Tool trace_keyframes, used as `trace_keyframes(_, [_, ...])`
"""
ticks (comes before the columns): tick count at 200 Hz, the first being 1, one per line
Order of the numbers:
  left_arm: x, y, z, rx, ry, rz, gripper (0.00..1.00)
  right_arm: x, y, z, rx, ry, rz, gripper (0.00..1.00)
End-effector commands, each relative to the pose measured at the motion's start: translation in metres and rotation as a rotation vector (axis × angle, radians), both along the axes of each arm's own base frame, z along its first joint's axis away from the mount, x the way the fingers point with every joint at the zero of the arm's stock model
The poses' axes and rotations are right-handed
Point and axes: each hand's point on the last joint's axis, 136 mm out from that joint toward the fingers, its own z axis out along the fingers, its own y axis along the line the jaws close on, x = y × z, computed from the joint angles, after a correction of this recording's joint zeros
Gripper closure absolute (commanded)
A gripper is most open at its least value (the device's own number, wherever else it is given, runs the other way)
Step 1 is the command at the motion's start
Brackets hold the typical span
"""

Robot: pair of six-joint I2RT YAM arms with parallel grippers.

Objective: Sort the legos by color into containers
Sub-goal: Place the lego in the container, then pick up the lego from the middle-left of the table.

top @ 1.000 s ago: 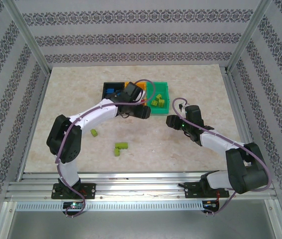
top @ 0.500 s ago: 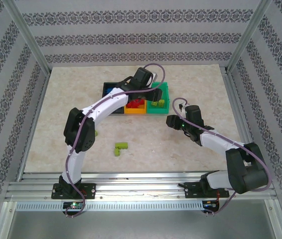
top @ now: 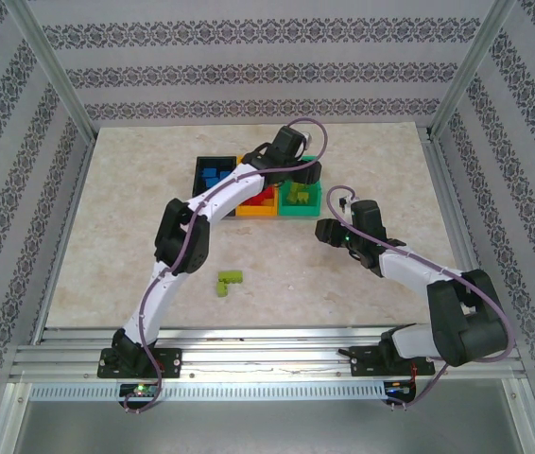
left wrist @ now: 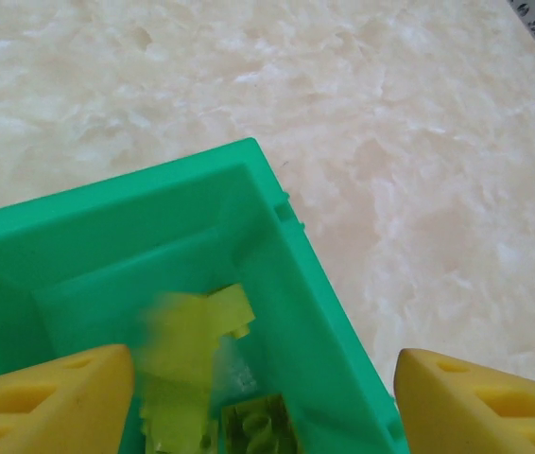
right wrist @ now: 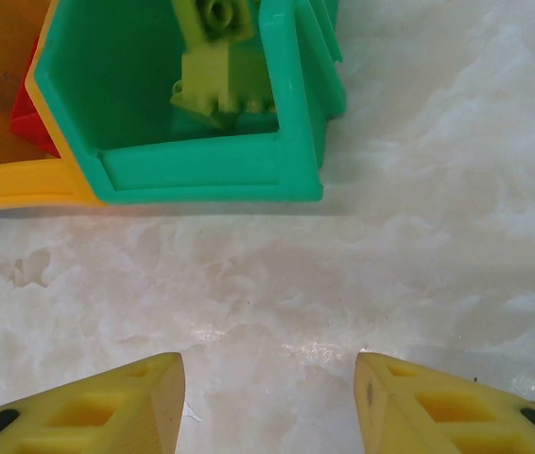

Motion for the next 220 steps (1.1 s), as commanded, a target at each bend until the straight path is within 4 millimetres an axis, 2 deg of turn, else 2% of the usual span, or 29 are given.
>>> trace_keyframes(1, [0.014,0.007,0.011,-0.013,-0.015,0.06,0.21,0.01,0.002,0.01,0.005,-0.042,0.003,0.49])
trace_keyframes(39, [0.001,0.009,0.029,-0.029,-0.028,0.04,0.2,0.01,0.003,0.01,0.006,-0.042,0.004,0.49])
trace_keyframes(64, [-0.021,0.015,0.047,-0.05,-0.051,0.017,0.2,0.01,0.004,0.009,0.013,-0.039,0.008,0.49])
trace_keyframes(86, [-0.046,0.028,0.048,-0.057,-0.034,-0.001,0.2,0.01,0.004,0.009,0.012,-0.038,0.009,0.49])
trace_keyframes(92, [-0.055,0.033,0.041,-0.055,-0.019,0.0,0.2,0.01,0.005,0.009,0.012,-0.038,0.01,0.49])
trace_keyframes(107, [-0.075,0.044,0.041,-0.079,-0.019,0.001,0.2,0.011,0.005,0.008,0.012,-0.035,0.009,0.49])
trace_keyframes(109, [-0.077,0.046,0.036,-0.077,-0.012,0.002,0.2,0.01,0.005,0.008,0.011,-0.035,0.01,0.49])
trace_keyframes(131, [-0.106,0.065,0.03,-0.086,0.0,0.012,0.2,0.009,0.006,0.009,0.018,-0.036,0.012,0.49])
trace_keyframes(163, [-0.145,0.096,0.005,-0.028,0.058,0.021,0.21,0.008,0.006,0.009,0.019,-0.036,0.012,0.49])
trace_keyframes(196, [-0.18,0.127,-0.02,0.073,0.13,0.033,0.21,0.007,0.005,0.01,0.014,-0.039,0.01,0.49])
trace_keyframes(220, [-0.198,0.147,-0.033,0.14,0.162,0.048,0.21,0.007,0.003,0.011,0.004,-0.044,0.006,0.48])
